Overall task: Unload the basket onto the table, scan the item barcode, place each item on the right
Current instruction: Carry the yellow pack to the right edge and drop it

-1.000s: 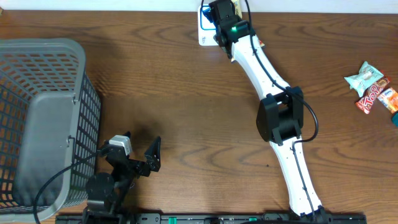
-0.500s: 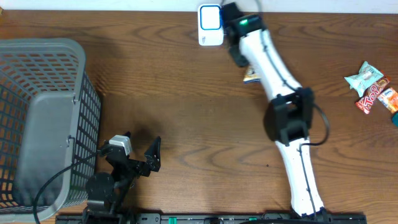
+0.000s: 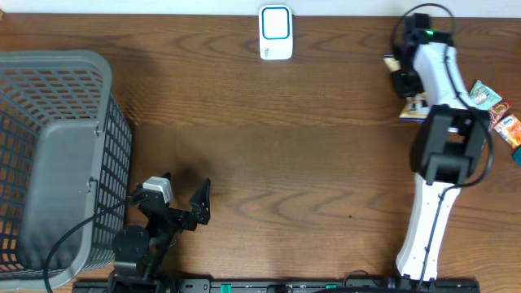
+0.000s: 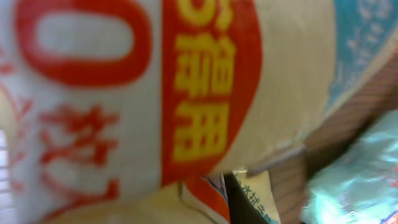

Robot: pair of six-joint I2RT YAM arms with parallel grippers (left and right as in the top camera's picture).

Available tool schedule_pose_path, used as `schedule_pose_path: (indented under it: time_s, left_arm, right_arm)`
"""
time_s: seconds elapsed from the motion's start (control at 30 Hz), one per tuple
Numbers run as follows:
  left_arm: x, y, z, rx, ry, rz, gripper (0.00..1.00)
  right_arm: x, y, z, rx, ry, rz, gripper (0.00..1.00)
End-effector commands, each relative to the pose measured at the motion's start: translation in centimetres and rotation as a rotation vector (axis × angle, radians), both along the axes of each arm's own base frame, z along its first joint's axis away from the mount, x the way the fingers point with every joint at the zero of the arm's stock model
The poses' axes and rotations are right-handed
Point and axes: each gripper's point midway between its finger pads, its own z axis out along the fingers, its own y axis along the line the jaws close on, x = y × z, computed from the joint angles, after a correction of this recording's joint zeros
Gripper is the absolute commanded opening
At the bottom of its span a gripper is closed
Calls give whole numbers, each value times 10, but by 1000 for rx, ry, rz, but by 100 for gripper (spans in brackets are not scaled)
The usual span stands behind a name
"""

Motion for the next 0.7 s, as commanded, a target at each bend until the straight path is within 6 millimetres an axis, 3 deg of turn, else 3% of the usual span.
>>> schedule_pose_path:
  time_s: [0.0,0.1,0.2,0.3,0.33,0.4,0.43,0.53,0.67]
  left_arm:
    - [-2,-2,-12,18,30,-16,98]
    - [-2,-2,-12,18,30,-16,98]
    - [-2,-2,-12,18,30,-16,98]
    - [-2,-2,-12,18,30,-16,98]
    - [-2,-2,-12,18,30,-16,98]
    - [-2,-2,-12,18,30,-16,98]
    - [-2,-2,-12,18,30,-16,98]
    - [-2,-2,-12,18,30,-16,98]
    - [-2,-2,-12,18,30,-16,98]
  right_arm:
    - [-22,-51,-19,-8,41,-63,1]
    - [-29,-96,-10,-76,-13,-198,1]
    - [-32,-121,2,-85,-61,-266,4]
    - [-26,-130,27,-84,-141,-317,32]
    - [-22,-126,38,-67,-171,-317,43]
    - [-9,-110,66,9,-249,-287,85]
    - [-3,-101,81,45,-291,-269,99]
    - [10,-71,146,136,-449,-219,99]
    - [5,-24,239,232,-645,-173,99]
